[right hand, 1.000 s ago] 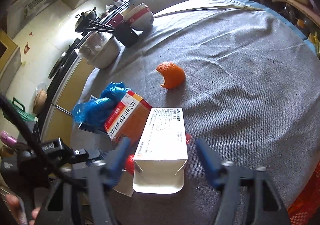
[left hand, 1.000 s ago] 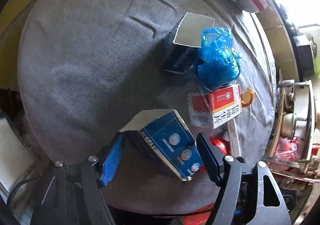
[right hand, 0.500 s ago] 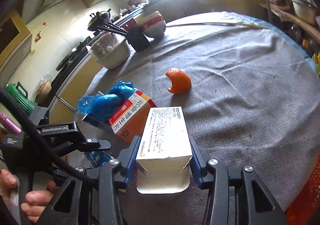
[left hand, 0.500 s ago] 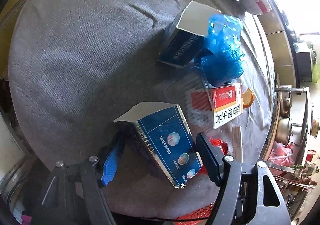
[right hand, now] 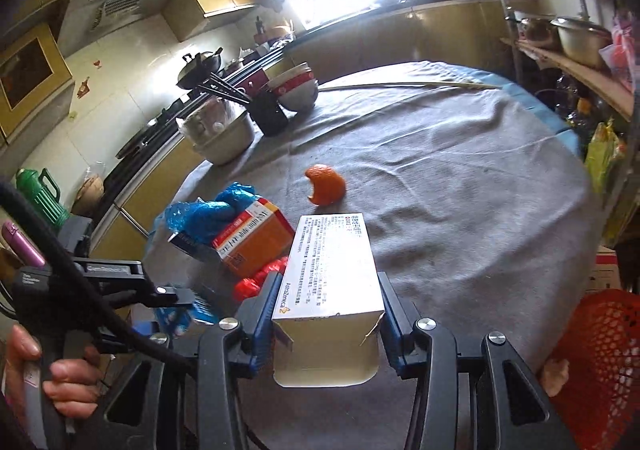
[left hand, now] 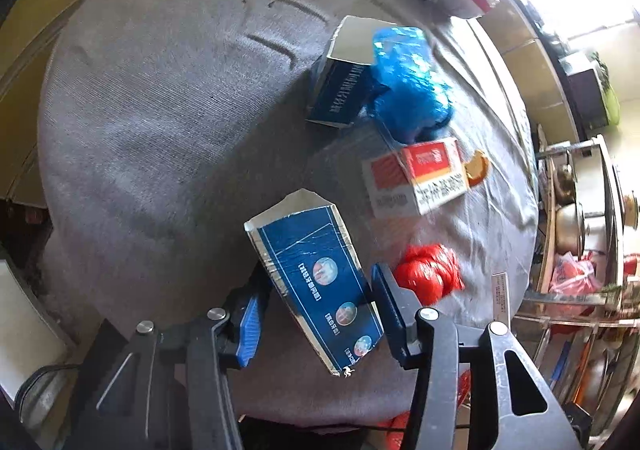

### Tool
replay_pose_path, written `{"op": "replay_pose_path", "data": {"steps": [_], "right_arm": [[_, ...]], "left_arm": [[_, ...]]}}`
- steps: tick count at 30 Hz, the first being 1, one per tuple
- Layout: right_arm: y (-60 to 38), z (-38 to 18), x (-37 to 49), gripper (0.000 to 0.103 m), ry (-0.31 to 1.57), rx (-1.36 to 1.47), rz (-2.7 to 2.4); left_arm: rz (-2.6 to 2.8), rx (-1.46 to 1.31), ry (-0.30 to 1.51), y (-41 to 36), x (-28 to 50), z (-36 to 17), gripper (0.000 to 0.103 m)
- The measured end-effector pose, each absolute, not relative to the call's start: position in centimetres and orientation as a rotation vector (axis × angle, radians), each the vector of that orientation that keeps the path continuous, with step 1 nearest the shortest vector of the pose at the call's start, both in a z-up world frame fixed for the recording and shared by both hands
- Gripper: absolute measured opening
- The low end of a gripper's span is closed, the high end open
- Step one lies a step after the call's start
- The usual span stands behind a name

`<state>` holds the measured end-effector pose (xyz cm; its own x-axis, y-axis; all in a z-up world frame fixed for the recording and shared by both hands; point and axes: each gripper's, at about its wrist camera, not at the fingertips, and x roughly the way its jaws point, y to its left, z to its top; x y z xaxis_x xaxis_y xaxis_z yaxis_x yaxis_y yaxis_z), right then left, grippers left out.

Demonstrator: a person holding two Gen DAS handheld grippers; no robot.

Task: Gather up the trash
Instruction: 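Carry both boxes to the red basket and release them inside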

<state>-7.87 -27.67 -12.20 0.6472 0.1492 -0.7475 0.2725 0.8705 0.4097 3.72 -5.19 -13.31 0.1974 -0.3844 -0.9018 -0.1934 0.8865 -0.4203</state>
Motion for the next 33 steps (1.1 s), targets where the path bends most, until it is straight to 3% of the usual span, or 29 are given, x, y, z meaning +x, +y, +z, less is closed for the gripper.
{"op": "replay_pose_path", "data": {"steps": [16, 33], "right_arm": [[-32.7, -11.8, -17.2, 0.048, 0.804, 0.574, -0.217], [-40.8, -12.8, -29.0, 0.048, 0.8, 0.703, -0.487]], "left_arm": [[-0.444, -0.179, 1.214, -13.8, -2.2, -6.1, 0.052], [-0.918, 0.277, 1.153, -29.1, -9.5, -7.0, 0.053]]}}
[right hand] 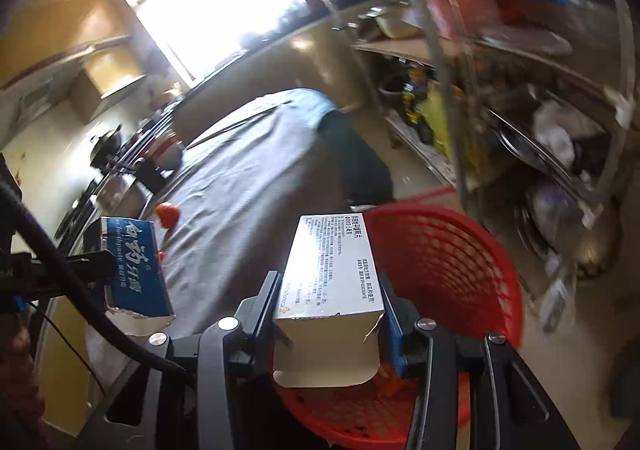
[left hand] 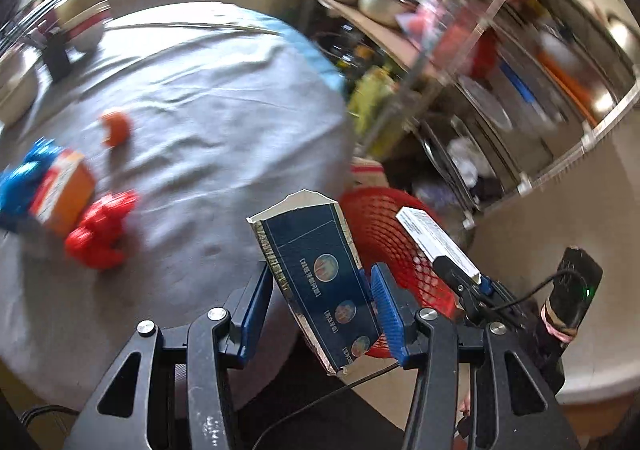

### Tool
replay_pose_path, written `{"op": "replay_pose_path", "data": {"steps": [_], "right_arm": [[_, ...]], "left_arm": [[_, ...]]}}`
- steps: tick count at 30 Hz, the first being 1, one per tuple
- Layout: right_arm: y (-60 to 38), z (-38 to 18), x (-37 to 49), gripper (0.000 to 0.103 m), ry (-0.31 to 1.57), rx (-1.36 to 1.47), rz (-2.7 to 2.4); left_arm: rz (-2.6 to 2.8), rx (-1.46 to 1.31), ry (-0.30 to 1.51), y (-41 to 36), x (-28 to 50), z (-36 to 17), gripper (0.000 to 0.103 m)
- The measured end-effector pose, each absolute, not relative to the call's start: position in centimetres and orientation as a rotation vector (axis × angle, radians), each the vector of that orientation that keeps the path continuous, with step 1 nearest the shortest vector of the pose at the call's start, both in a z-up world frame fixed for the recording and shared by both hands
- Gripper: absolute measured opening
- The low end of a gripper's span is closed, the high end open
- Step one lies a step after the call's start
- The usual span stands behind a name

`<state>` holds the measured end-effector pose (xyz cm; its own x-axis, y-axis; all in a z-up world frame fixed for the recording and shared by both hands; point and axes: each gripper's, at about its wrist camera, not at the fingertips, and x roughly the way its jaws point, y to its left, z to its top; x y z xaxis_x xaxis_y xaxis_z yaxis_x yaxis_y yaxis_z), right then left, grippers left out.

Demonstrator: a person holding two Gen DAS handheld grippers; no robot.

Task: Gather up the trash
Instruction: 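Carry both boxes to the red basket and release them inside, then move both open tools back over the table toward the red bag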

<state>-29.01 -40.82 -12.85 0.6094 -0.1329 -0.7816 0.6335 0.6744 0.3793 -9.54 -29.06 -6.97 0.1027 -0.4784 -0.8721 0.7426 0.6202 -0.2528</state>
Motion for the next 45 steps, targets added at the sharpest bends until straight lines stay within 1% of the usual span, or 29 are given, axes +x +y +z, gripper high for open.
{"op": "replay_pose_path", "data": {"steps": [3, 4, 5, 6, 7, 8, 12, 18, 24, 34, 45], "right_arm": [[-42.1, -13.3, -30.7, 0.049, 0.8, 0.737, -0.525], [-42.4, -13.4, -31.1, 0.05, 0.8, 0.746, -0.533], [-42.8, -13.5, -31.5, 0.052, 0.798, 0.761, -0.541], [-43.3, -13.7, -32.0, 0.055, 0.792, 0.791, -0.546], [-43.7, -13.8, -32.2, 0.063, 0.788, 0.82, -0.544], [-44.1, -13.9, -32.4, 0.065, 0.785, 0.853, -0.546], [-44.8, -13.9, -32.9, 0.065, 0.767, 0.887, -0.567], [-44.7, -13.7, -32.2, 0.066, 0.758, 0.882, -0.575], [-43.8, -13.0, -31.0, 0.065, 0.753, 0.852, -0.558], [-42.5, -12.8, -28.6, 0.065, 0.774, 0.847, -0.514], [-38.3, -12.9, -23.6, 0.066, 0.852, 0.78, -0.401]], "left_arm": [[-0.975, 0.325, 1.167, -31.2, -10.6, -7.8, 0.053], [-0.993, 0.333, 1.178, -31.9, -10.8, -8.1, 0.056], [-1.011, 0.339, 1.186, -32.4, -11.1, -8.2, 0.057], [-1.024, 0.34, 1.192, -32.9, -11.3, -8.4, 0.059], [-1.03, 0.343, 1.199, -33.3, -11.4, -8.6, 0.06], [-1.036, 0.345, 1.207, -33.5, -11.5, -8.8, 0.06], [-1.028, 0.361, 1.205, -33.4, -11.4, -9.1, 0.061], [-1.015, 0.296, 1.234, -32.0, -10.0, -8.9, 0.062], [-0.972, 0.284, 1.203, -29.6, -9.0, -8.5, 0.062], [-0.833, 0.313, 1.114, -23.1, -7.2, -8.5, 0.062], [-0.63, 0.247, 1.079, -12.6, -3.5, -9.6, 0.063]]}}
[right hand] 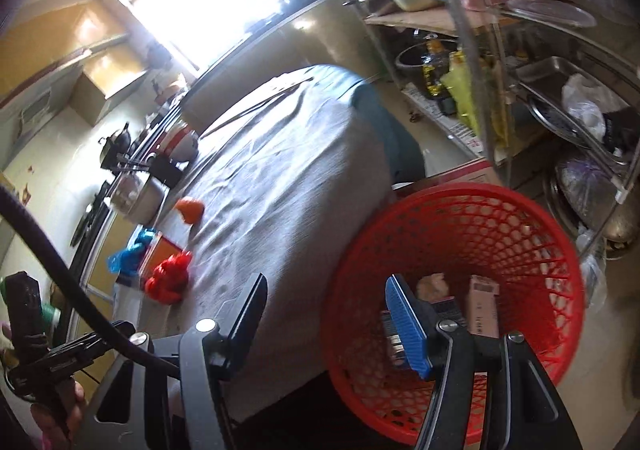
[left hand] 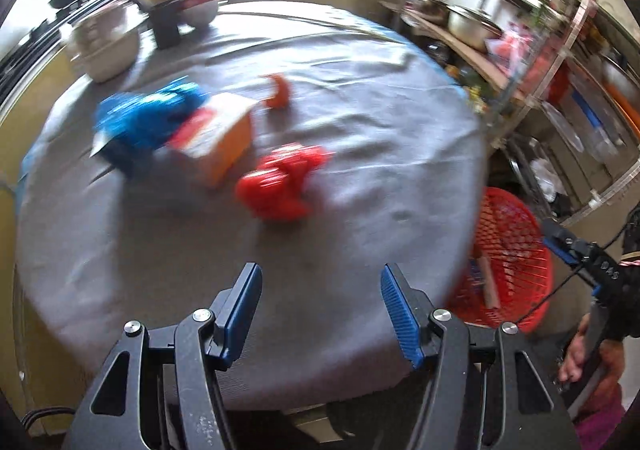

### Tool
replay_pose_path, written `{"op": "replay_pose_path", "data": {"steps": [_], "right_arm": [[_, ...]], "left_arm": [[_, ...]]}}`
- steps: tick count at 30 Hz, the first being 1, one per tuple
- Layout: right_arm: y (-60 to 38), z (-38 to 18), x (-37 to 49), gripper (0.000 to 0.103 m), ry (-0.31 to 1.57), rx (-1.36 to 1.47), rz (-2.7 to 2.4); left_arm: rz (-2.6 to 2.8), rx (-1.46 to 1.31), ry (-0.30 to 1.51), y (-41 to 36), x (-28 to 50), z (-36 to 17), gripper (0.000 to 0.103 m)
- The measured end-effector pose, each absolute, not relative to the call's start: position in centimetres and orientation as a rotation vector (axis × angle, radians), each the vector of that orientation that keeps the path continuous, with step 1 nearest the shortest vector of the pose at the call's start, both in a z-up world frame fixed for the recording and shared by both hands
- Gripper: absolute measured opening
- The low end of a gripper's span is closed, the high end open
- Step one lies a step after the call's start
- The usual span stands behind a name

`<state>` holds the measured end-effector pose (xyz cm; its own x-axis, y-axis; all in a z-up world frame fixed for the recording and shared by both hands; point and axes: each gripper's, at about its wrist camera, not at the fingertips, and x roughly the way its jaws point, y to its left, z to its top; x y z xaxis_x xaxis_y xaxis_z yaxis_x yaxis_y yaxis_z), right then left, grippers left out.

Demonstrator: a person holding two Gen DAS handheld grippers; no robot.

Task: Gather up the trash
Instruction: 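Move both open tools back over the table toward the red bag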

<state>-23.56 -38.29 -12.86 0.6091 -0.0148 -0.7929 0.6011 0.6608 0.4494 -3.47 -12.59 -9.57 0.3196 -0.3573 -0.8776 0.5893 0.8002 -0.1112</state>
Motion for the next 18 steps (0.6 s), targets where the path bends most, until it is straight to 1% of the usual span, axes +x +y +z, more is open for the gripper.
{"op": "replay_pose_path", "data": {"steps": [4, 9, 18], "right_arm": [[-36.8, -12.8, -22.0, 0.065, 0.88, 0.753, -0.367], [-34.8, -12.6, -20.0, 0.065, 0.913, 0.711, -0.332], [-31.4, -11.0, -16.6, 0.065, 0.945, 0.624, -0.273]], "left_arm": [[-0.545, 0.207, 1.085, -8.7, -2.2, -10.3, 0.063], [-0.453, 0.192, 1.042, -5.0, -1.3, -10.2, 0.063], [-0.384, 0.17, 0.998, -1.1, 0.3, -10.1, 0.063]]}}
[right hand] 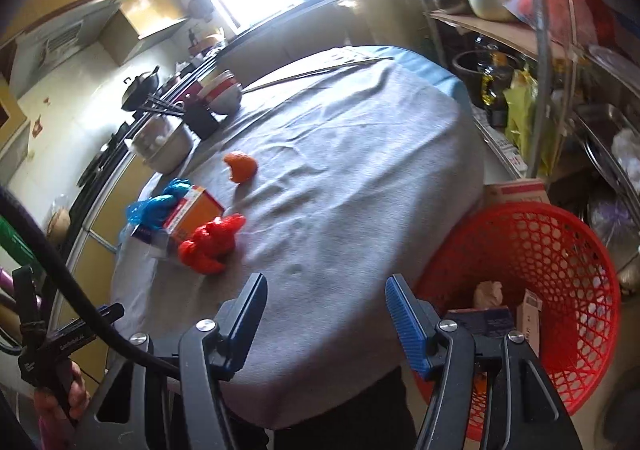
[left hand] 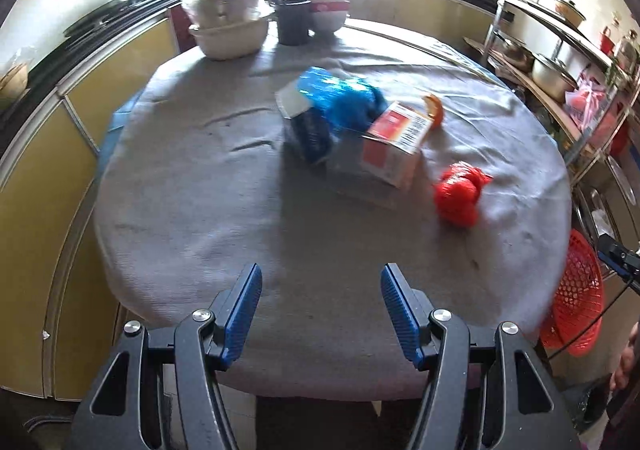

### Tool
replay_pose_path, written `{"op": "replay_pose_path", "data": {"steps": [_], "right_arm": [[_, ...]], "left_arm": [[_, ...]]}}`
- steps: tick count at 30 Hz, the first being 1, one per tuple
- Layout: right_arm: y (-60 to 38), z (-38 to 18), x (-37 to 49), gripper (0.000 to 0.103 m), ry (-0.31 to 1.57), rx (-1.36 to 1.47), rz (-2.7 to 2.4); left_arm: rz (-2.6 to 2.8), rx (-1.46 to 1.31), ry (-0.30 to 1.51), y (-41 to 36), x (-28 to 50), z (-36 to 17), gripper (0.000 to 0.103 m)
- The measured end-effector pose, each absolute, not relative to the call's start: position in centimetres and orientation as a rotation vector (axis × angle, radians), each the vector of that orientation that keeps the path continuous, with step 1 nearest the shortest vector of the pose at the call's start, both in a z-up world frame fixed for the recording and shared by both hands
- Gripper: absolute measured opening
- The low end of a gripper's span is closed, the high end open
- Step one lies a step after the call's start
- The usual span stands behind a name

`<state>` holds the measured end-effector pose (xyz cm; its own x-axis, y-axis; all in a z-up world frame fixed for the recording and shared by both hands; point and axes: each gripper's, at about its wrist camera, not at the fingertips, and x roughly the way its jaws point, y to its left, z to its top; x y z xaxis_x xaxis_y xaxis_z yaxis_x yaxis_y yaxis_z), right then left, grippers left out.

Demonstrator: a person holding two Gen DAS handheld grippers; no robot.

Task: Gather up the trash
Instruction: 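Move both open tools back over the table toward the red bag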

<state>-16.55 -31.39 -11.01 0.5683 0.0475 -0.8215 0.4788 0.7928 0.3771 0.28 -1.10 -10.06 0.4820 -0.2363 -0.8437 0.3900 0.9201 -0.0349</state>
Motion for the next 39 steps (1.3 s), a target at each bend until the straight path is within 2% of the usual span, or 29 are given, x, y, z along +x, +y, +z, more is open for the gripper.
{"op": "replay_pose_path", "data": {"steps": [23, 39], "right_arm": [[-24.3, -10.1, -8.8, 0.065, 0.999, 0.541, -0.111], [-22.7, -11.5, -4.2, 0.066, 1.008, 0.56, 0.012]], "left_arm": [[-0.228, 0.154, 0.981, 6.9, 2.7, -9.6, 0.063], [-0.179, 0.187, 1.022, 5.8, 4.5, -10.9, 0.063]]}}
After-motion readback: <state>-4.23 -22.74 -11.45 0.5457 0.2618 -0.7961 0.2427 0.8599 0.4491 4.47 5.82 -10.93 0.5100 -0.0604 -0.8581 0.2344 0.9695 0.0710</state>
